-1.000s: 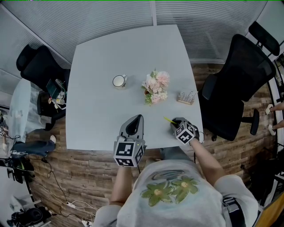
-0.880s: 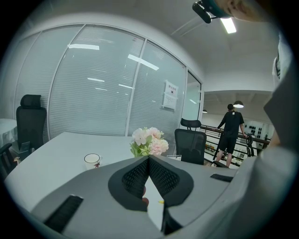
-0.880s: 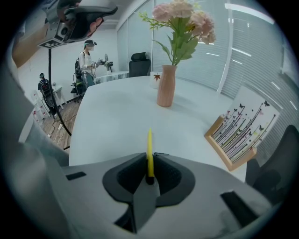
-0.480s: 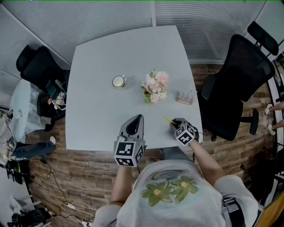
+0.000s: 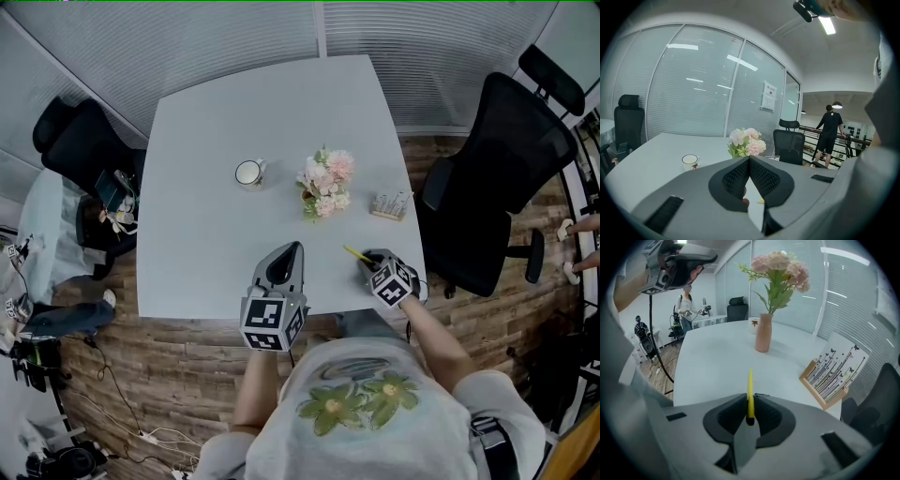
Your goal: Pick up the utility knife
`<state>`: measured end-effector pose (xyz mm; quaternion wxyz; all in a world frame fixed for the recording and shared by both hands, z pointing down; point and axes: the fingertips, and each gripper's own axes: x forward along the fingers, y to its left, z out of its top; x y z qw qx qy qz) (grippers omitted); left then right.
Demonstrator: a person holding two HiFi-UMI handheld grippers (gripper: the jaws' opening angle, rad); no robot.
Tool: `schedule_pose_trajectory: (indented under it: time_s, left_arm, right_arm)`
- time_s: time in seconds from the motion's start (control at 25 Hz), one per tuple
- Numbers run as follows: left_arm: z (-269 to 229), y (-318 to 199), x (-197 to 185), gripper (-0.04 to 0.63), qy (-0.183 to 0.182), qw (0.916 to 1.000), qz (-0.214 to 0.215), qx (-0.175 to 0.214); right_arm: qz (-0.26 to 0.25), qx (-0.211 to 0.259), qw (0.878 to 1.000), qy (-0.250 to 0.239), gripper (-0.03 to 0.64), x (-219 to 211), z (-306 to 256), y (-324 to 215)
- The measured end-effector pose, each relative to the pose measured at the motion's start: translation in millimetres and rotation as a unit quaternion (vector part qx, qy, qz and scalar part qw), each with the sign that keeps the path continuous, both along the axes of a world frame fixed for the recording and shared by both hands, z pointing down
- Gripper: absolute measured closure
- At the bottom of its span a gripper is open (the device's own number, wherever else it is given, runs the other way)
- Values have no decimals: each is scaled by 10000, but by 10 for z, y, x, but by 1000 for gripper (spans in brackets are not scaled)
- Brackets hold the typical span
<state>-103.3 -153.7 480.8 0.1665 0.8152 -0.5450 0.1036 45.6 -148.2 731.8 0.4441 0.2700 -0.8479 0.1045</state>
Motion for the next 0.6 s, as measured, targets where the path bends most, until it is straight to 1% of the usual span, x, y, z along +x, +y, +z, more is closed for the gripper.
schedule_pose_trajectory:
  time_s: [0.6]
  left_arm:
    - [17, 29, -3, 584, 15, 10000, 39, 3]
  right_arm:
    - [2, 172, 9995, -269, 561, -90, -248, 16]
